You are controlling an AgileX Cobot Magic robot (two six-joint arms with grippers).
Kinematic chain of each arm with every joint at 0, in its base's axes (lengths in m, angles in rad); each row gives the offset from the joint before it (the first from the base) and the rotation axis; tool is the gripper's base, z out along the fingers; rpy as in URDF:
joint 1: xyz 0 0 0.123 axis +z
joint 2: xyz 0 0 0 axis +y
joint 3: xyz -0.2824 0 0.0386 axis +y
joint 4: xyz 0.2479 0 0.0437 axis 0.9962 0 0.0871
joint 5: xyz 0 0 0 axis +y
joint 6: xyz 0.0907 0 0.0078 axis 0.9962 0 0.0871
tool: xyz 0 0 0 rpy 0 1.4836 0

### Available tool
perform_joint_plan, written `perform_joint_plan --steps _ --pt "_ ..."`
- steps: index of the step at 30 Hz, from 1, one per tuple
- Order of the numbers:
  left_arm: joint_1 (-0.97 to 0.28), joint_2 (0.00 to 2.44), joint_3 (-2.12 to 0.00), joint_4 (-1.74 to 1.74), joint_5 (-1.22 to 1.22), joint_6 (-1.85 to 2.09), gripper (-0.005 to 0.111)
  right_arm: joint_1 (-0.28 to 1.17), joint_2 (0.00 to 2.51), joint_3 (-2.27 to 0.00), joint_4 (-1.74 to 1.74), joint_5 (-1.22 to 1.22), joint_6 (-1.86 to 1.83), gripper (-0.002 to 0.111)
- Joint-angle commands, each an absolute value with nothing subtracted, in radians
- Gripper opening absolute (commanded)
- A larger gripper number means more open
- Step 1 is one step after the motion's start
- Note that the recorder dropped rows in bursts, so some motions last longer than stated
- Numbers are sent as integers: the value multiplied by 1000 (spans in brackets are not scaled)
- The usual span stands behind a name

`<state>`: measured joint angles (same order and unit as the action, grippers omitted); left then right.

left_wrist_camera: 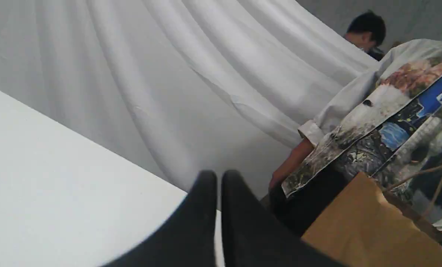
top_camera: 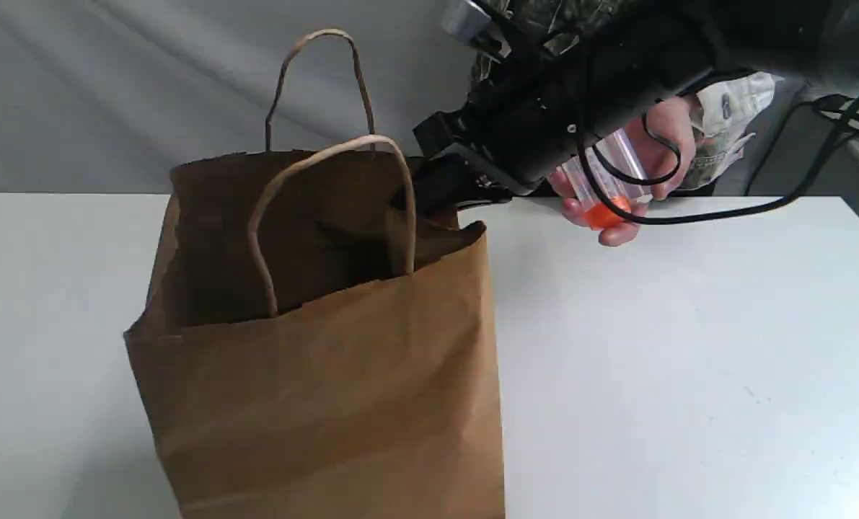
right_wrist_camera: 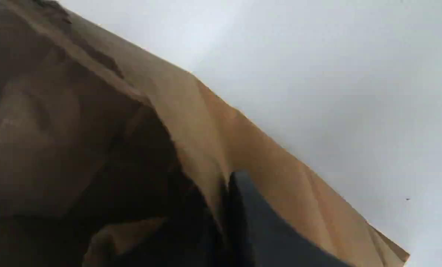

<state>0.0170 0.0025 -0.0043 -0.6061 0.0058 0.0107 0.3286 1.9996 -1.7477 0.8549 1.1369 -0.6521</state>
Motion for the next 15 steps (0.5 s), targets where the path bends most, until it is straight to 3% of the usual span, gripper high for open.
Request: perform_joint_plan --steps 1,8,15 --pt "12 0 0 -661 41 0 3 329 1995 -1747 826 1159 -658 0" --pt "12 0 -152 -698 271 154 3 329 1995 -1747 824 1153 -677 0" --pt "12 9 -334 -1077 662 706 3 329 1995 -1747 824 1153 -677 0"
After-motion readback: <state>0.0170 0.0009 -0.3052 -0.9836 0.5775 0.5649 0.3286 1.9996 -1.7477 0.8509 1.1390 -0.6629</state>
